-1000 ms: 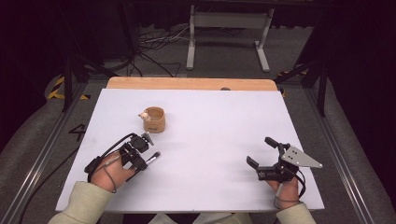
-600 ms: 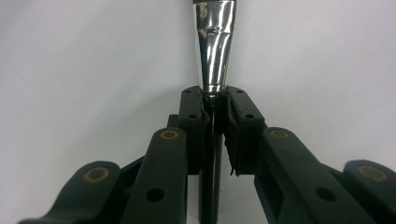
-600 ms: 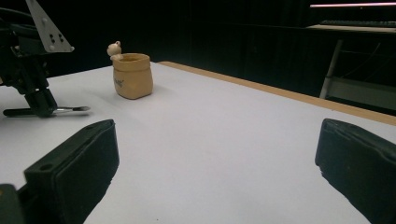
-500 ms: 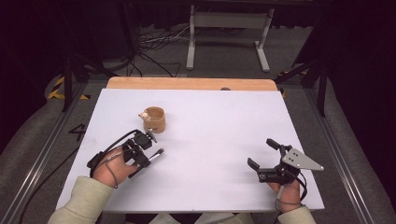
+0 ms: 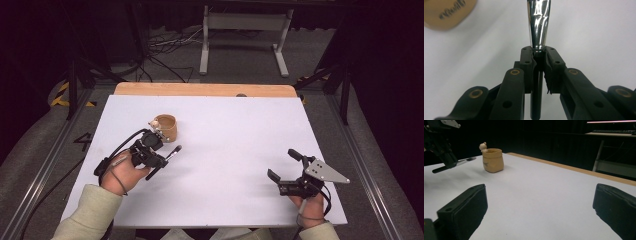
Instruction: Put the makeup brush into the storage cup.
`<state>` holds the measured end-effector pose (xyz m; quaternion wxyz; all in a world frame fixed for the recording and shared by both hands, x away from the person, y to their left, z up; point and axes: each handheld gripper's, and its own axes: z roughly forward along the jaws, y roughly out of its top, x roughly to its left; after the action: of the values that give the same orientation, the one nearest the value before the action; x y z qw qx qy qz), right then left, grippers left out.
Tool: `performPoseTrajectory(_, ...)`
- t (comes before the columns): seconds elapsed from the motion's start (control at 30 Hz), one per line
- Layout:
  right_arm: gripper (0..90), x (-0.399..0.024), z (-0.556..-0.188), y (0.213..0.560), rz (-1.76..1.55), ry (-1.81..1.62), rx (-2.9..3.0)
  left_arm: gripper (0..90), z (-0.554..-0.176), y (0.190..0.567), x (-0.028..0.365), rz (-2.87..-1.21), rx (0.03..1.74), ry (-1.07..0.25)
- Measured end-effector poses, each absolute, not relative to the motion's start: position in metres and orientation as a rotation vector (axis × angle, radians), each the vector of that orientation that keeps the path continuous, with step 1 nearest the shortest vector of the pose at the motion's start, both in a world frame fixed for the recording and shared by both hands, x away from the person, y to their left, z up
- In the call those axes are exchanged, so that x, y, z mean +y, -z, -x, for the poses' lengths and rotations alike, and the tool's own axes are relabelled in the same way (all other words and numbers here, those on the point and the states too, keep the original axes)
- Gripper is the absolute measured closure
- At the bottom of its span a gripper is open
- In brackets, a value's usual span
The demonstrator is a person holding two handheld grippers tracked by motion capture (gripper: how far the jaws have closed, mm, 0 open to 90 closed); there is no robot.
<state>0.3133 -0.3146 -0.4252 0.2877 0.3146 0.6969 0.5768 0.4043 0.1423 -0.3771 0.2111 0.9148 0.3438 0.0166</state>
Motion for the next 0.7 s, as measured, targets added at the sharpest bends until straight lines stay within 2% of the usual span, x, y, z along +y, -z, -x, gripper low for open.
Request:
performPoseTrajectory(0.33,0.0,-0.313,-0.317,0.425,-0.847,-1.560,1.863,78.7,-0.399,0.368,0.149,-2.376,0.905,-0.171)
performPoseTrajectory(0.7,0.0,-0.316,-0.317,0.424,-0.855,-1.571,1.853,78.7,-0.395,0.351,0.160,-2.175,0.829,-0.213)
